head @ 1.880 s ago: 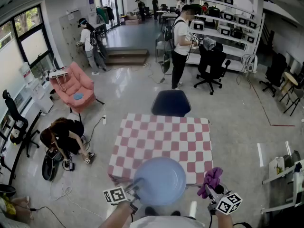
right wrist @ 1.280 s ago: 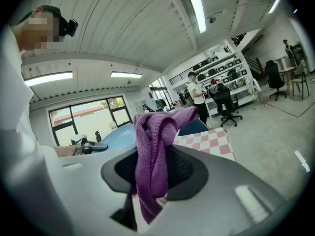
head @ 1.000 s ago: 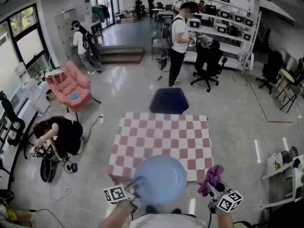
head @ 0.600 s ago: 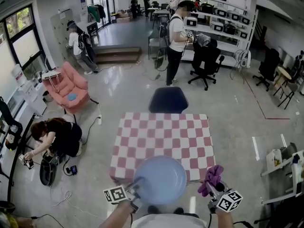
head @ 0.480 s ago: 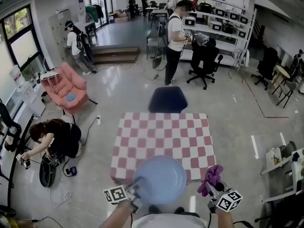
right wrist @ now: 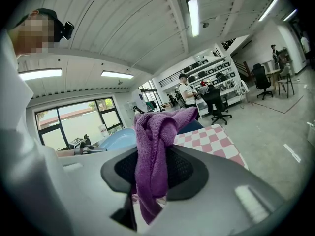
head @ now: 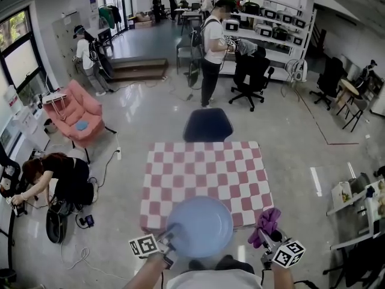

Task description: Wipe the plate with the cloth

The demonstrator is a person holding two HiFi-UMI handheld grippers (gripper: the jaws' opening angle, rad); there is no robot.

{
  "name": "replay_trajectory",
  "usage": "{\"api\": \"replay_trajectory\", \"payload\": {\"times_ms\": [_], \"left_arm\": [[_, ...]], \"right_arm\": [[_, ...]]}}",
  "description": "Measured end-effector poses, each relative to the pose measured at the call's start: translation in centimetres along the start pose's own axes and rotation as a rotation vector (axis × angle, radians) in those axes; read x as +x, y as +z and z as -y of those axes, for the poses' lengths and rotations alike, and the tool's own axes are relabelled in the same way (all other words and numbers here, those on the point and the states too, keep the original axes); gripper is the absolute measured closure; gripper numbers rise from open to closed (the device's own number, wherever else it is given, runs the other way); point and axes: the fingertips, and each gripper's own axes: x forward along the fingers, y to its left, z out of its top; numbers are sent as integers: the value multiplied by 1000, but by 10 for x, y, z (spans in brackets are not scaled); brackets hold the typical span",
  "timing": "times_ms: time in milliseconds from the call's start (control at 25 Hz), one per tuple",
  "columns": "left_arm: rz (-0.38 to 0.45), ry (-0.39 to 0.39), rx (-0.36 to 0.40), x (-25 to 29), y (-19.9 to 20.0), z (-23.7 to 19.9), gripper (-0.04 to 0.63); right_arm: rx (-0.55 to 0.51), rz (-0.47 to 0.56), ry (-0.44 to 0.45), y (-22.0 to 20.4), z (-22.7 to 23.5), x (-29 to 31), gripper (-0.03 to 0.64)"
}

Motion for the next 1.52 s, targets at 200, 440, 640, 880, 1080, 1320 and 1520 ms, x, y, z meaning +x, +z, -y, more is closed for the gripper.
{"api": "replay_trajectory", "payload": {"times_ms": [200, 440, 640, 880, 1080, 1320, 1520], "left_arm": [[13, -7, -12, 3, 7, -6, 558], [34, 9, -32, 15, 14, -13, 558], [50, 27, -44, 33, 23, -13, 558], [76, 62, -30, 67, 43, -12, 558], [96, 73, -31, 106, 55, -11, 558], [125, 93, -38, 156, 72, -10, 558], [146, 128, -40, 192, 81, -11, 558]], "right_arm": [[-5, -9, -16, 2, 0, 3, 494], [2, -20, 1, 5, 12, 21, 494], [30, -23, 26, 15, 33, 47, 494], [27, -40, 64, 39, 67, 83, 494], [25, -60, 83, 56, 103, 109, 494], [22, -83, 130, 81, 146, 150, 494], [21, -101, 165, 103, 177, 174, 494]]}}
